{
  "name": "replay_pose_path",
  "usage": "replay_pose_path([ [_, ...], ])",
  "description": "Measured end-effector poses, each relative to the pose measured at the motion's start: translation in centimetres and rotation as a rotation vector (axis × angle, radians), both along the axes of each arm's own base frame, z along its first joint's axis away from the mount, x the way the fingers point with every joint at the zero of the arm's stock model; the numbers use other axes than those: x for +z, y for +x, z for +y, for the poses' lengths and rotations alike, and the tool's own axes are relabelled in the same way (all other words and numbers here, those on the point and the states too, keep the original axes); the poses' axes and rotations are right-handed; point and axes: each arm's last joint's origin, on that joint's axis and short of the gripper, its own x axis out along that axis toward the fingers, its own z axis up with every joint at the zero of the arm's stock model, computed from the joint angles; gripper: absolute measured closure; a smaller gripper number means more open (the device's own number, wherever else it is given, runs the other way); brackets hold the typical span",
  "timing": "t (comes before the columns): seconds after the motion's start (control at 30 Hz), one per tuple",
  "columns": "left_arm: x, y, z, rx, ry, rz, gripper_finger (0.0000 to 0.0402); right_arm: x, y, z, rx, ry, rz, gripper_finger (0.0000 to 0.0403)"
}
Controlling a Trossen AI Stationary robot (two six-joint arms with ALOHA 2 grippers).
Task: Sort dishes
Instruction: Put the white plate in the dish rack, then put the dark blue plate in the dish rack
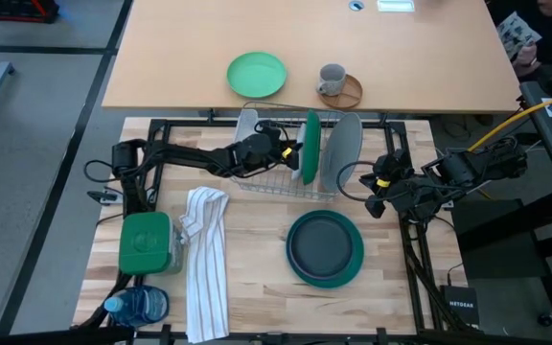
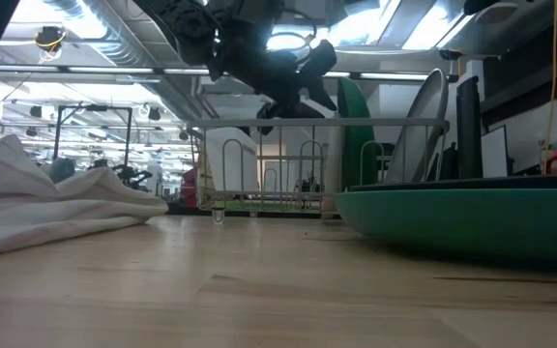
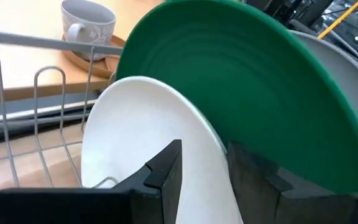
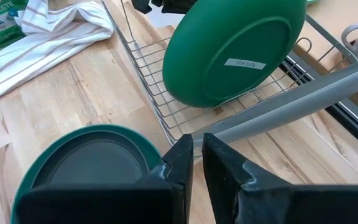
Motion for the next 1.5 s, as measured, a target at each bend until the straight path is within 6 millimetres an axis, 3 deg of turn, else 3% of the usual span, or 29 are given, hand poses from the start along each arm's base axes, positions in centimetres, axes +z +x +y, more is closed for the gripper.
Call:
replay_pose_path([
  [0.43, 3.5, -1.7, 0.1, -0.020, 0.149, 0.043, 0.0284, 0.0, 0.0, 0.0, 0.012, 0.017, 0.009, 0.0361],
  [0.6, 5.1, -2.8, -1.4, -0.077, 0.226, 0.145, 0.0284, -0.4, 0.1, 0.3, 0.050, 0.070, 0.041, 0.0361],
  [0.73, 5.8, -3.6, -3.5, -0.157, 0.272, 0.247, 0.0284, -1.9, 0.3, 0.5, 0.077, 0.096, 0.108, 0.0361],
  [0.93, 5.2, -3.8, -8.2, -0.338, 0.352, 0.396, 0.0284, -5.7, 0.9, 1.0, 0.106, 0.129, 0.203, 0.0361],
  [1.27, 4.5, -4.4, -16.8, -0.695, 0.567, 0.469, 0.0284, -12.3, 2.7, 2.1, 0.170, 0.246, 0.140, 0.0361],
  [1.5, 2.6, -4.0, -19.7, -0.786, 0.598, 0.505, 0.0284, -15.3, 2.6, 2.1, 0.101, 0.311, 0.109, 0.0361],
])
